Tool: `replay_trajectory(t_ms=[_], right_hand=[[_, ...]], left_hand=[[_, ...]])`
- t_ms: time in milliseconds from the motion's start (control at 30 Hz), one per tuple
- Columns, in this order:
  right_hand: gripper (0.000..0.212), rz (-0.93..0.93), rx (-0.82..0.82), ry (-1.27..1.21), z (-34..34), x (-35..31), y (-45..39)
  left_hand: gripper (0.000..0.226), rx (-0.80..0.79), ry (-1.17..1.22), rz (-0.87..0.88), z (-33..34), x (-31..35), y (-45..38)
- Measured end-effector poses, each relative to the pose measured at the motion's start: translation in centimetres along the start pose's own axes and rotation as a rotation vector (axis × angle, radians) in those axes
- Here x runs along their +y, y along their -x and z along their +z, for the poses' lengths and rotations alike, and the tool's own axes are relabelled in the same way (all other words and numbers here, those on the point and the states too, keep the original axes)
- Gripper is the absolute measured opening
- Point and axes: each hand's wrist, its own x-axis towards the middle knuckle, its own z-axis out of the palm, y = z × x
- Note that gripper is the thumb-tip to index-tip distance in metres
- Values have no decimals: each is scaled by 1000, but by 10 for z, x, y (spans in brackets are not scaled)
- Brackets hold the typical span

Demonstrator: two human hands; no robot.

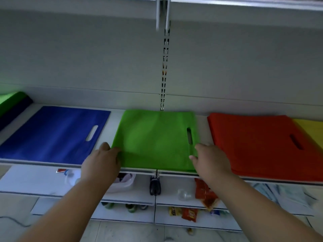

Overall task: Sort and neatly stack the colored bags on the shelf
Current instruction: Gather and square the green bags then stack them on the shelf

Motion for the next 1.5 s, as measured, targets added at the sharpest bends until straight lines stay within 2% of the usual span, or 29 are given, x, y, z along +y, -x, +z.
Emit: replay_trajectory(t_ms=[133, 333, 533, 700, 867, 1200, 1500], right_hand=[[40, -81, 51, 16, -17, -25, -1], [51, -319, 140, -65, -45, -138, -5], [53, -464, 156, -158, -42, -298, -1], [58, -573, 137, -202, -25, -452, 10], [56, -586, 114, -272, -20, -562, 13], [54, -527, 178, -133, 9, -652, -68], [51, -358, 119, -2, 38, -693, -99]], left_hand=[[17, 92, 74, -6, -6, -6, 7], [31, 189, 199, -62, -21, -76, 33], [29, 295, 142, -143, -30, -225, 77], [44, 331, 71, -249, -52, -378, 122], [43, 330, 0, -325, -80, -480, 144], [44, 300, 40, -287, -62, -583, 51], [42, 200, -24, -225, -65, -667, -24]])
